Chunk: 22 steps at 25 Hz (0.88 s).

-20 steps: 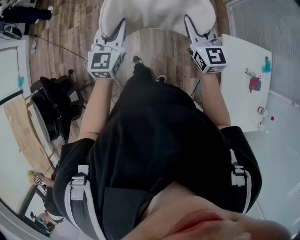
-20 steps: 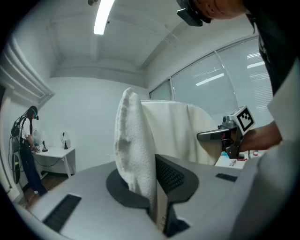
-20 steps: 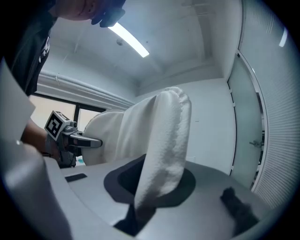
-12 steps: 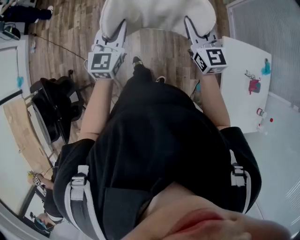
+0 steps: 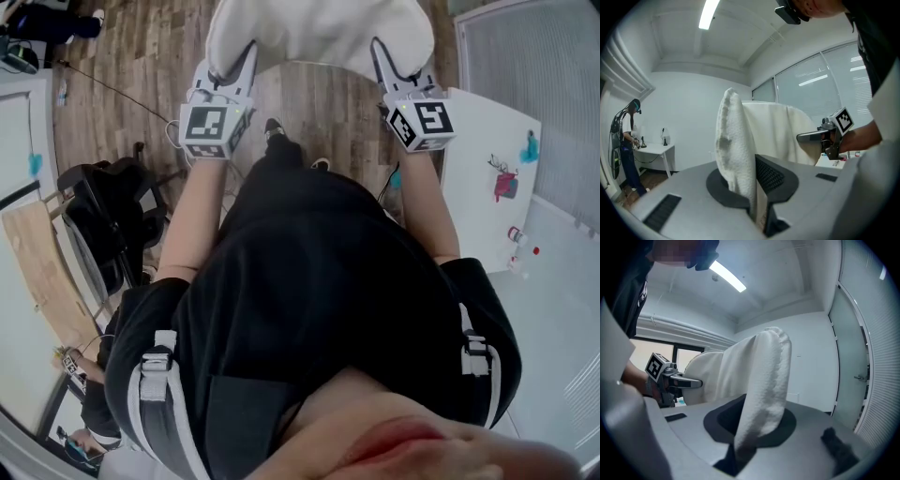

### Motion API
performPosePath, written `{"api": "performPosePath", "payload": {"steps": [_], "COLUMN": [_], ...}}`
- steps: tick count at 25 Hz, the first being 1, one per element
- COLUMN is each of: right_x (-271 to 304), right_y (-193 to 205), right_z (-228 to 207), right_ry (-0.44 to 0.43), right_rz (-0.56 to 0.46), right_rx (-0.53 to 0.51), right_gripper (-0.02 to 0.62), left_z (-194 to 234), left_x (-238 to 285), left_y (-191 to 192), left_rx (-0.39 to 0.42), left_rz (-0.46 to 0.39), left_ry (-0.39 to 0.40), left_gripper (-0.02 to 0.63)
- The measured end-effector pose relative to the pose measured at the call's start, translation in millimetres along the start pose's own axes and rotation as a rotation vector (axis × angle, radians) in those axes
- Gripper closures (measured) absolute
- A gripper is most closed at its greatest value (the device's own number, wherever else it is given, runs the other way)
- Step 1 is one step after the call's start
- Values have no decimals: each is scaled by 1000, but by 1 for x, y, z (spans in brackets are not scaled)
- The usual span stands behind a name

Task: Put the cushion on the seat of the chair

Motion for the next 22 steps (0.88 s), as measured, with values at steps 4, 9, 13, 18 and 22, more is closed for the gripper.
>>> {"api": "performPosePath", "payload": {"steps": [4, 9, 13, 18, 22], "right_x": [28, 61, 87, 130, 157], "right_y": [7, 17, 19, 22, 26], "right_z": [0, 0, -1, 12, 16], "right_ry": [5, 7, 13, 31, 51], "right_rz": [15, 31, 38, 51, 57], "right_rx": [1, 5, 9, -6, -14], "right_gripper": [540, 540, 540, 540, 540], "left_z": [26, 58, 83, 129, 158], "left_x": [12, 27, 38, 48, 58], "left_y": [7, 18, 19, 23, 27], "left_rx": [-9, -21, -26, -42, -53], "left_rz": [10, 17, 14, 7, 4], "left_ry": [5, 13, 25, 42, 60], "left_gripper": [552, 552, 552, 552, 552]}}
Point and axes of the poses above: the fingertips, and each gripper's own axes: x forward along the fingers, z to its left, y out of its underside, the point moved 3 cm from there along -x, backward along the fingers, and after that the axes turned 15 degrees about -z, right-handed, at the moved point
